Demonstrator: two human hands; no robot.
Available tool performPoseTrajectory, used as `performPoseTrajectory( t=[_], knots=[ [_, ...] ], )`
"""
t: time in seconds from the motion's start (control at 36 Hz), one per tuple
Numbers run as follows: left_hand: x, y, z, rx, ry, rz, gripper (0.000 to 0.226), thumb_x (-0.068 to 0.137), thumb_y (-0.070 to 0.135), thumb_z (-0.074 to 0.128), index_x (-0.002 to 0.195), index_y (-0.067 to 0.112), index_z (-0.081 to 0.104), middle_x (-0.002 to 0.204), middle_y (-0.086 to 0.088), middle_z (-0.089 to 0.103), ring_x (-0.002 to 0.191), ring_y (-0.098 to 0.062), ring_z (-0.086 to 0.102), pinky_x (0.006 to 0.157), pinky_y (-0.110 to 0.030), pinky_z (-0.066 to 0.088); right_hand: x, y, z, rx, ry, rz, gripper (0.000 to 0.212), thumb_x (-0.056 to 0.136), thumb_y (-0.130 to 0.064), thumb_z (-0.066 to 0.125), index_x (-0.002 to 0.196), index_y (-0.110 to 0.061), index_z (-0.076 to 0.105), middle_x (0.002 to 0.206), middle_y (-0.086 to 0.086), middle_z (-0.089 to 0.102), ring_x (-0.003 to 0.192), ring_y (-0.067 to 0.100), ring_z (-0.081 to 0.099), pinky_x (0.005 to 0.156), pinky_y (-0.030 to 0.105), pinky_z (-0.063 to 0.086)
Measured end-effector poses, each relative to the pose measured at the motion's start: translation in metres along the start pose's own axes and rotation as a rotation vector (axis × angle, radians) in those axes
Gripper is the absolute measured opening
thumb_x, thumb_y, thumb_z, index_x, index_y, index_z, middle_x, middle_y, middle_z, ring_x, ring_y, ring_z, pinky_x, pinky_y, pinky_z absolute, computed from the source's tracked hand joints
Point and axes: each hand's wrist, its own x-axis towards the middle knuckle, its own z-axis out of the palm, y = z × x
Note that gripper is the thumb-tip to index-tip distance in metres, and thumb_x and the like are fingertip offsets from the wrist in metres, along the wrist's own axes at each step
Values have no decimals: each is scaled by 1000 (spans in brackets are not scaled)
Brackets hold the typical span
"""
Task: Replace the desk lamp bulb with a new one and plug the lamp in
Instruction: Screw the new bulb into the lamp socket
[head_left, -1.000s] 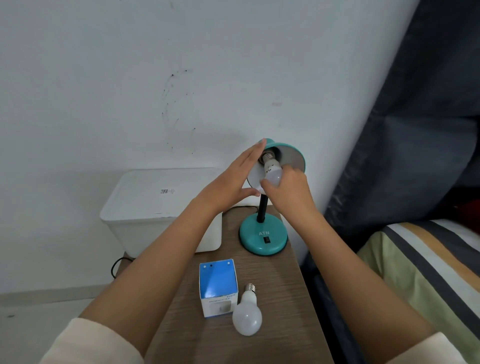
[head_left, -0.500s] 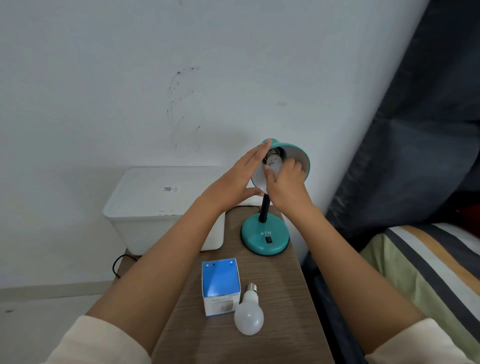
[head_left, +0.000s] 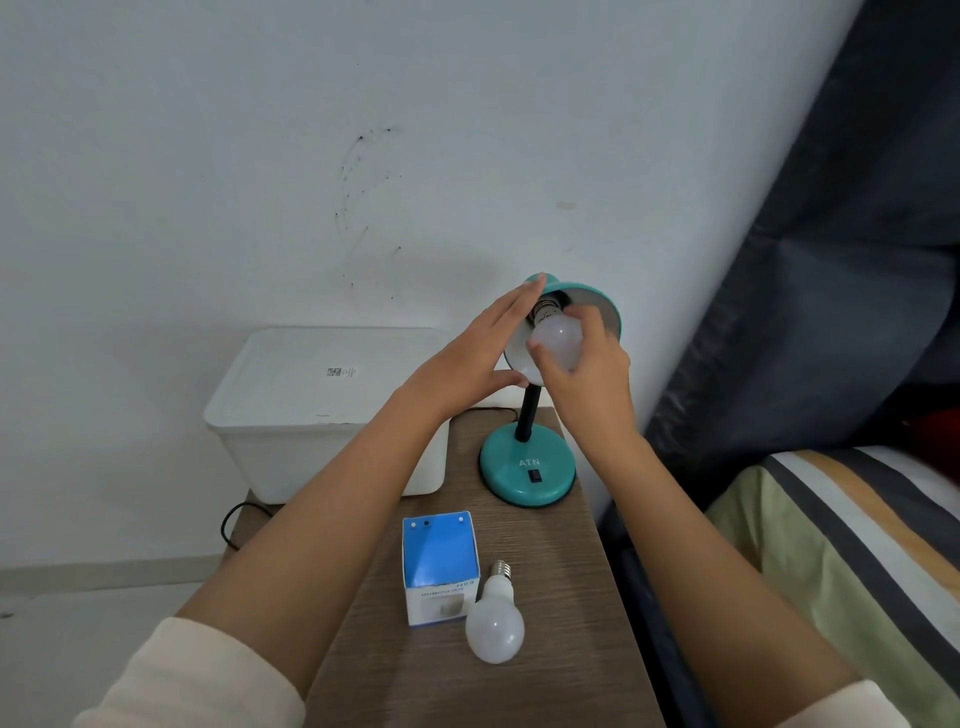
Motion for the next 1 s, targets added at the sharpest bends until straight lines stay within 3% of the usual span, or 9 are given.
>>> performPoseTrajectory(
  t=[0.14, 0.19, 0.28, 0.42, 0.47, 0.61, 0.69, 0.83, 1.0],
  knots=[
    [0, 0, -1, 9, 2, -2, 102, 77, 7, 74, 148, 25, 4, 156, 3, 15, 140, -6, 16, 105, 0, 10, 1, 1, -3, -38, -19, -13, 59, 75, -11, 67, 129, -18, 43, 130, 7, 46, 114, 21, 48, 81, 15, 31],
    [0, 1, -1, 15, -2, -6, 102, 76, 8, 74, 148, 25, 3, 156, 2, 15, 141, -8, 16, 104, 1, 10, 0, 1, -4, -54, -23, -17, 62, 75, -10, 68, 131, -17, 43, 128, 9, 40, 103, 22, 51, 82, 21, 41],
    [0, 2, 0, 9, -3, -16, 101, 77, 7, 73, 148, 24, 4, 156, 1, 16, 139, -7, 17, 101, 4, 10, 0, 2, -3, -83, 22, -7, 59, 76, -21, 71, 128, -15, 45, 124, 9, 44, 100, 24, 54, 84, 37, 51],
    [-1, 1, 0, 12, 10, -26, 101, 77, 5, 73, 149, 24, 4, 156, 3, 14, 140, -6, 15, 101, 4, 9, 5, 5, -3, -136, 35, 119, 56, 79, -56, 61, 100, -5, 53, 91, 14, 62, 80, 27, 59, 63, 35, 46],
    [-2, 0, 0, 14, 13, -29, 101, 77, 5, 73, 149, 24, 4, 156, 3, 14, 140, -4, 14, 101, 4, 9, 7, 4, -2, -137, 42, 129, 58, 81, -58, 58, 102, -4, 54, 94, 15, 62, 82, 27, 58, 63, 32, 42],
    [-1, 1, -2, 12, 4, -30, 101, 77, 5, 73, 149, 24, 5, 156, 2, 16, 133, 5, 14, 99, 6, 10, 6, -1, -3, -69, 66, -1, 51, 90, -39, 55, 135, -19, 42, 130, 8, 49, 112, 22, 51, 86, 28, 43],
    [-1, 1, -2, 19, 8, -33, 101, 77, 7, 73, 149, 25, 4, 156, 3, 16, 139, -3, 15, 100, 6, 9, 0, 1, -3, -92, 52, -42, 49, 93, -35, 53, 139, -22, 40, 131, 11, 48, 108, 26, 55, 89, 37, 49],
    [-1, 2, -1, 16, 7, -20, 100, 78, 8, 74, 149, 23, 5, 156, 3, 16, 138, -1, 15, 103, 3, 10, -4, 1, -2, -117, 40, -36, 60, 84, -20, 62, 139, -19, 39, 131, 12, 46, 103, 28, 58, 83, 27, 44],
    [0, 2, 0, 21, 1, -18, 102, 77, 8, 74, 149, 26, 4, 155, 4, 17, 138, -2, 16, 102, 4, 11, -6, -6, -2, -173, 34, 18, 57, 83, -16, 62, 135, -19, 40, 129, 11, 38, 94, 32, 59, 77, 33, 44]
  ],
)
